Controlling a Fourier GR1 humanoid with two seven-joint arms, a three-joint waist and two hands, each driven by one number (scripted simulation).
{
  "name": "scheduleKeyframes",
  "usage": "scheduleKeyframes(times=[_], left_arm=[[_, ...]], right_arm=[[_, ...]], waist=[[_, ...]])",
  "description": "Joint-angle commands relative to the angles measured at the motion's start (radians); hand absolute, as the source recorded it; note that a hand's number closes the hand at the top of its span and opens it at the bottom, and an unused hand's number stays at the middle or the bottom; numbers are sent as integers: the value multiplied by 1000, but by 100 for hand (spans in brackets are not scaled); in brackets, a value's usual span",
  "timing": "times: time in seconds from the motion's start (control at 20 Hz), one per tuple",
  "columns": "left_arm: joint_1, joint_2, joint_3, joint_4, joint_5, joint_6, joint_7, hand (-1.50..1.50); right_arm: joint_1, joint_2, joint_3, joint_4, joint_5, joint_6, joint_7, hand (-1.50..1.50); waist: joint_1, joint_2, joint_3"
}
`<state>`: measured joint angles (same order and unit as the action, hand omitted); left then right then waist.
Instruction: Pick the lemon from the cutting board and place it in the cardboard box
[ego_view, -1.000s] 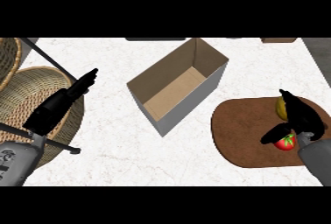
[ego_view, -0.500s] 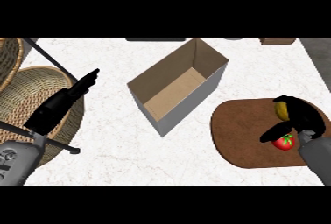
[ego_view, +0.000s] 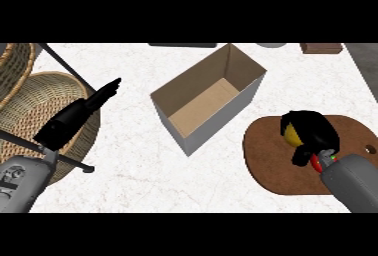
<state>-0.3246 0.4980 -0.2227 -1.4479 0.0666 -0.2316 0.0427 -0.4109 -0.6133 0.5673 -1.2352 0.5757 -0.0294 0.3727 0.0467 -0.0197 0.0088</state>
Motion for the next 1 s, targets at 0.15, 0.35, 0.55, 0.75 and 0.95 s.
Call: scheduleKeyframes(times=[0.15,0.35,0.55,0.75,0.95], left_arm=[[21,-150,-3,16,49,81,-8,0],[89,-170,11,-30,33,135,-2,0],[91,-161,48,-13,42,123,3,0],[116,-182,37,-62,17,147,25,0],[130,-174,68,-43,24,136,1,0]], right_arm=[[-62,101,319,-252,149,33,-357,150],[-56,73,314,-388,207,-52,-381,150],[19,-20,282,-547,177,-101,-448,150],[22,-83,212,-687,81,-52,-466,150],[101,-141,183,-873,-12,-31,-466,150]], waist=[[28,12,-10],[-27,3,-9],[-70,8,-9],[-71,6,-9],[-96,7,-10]])
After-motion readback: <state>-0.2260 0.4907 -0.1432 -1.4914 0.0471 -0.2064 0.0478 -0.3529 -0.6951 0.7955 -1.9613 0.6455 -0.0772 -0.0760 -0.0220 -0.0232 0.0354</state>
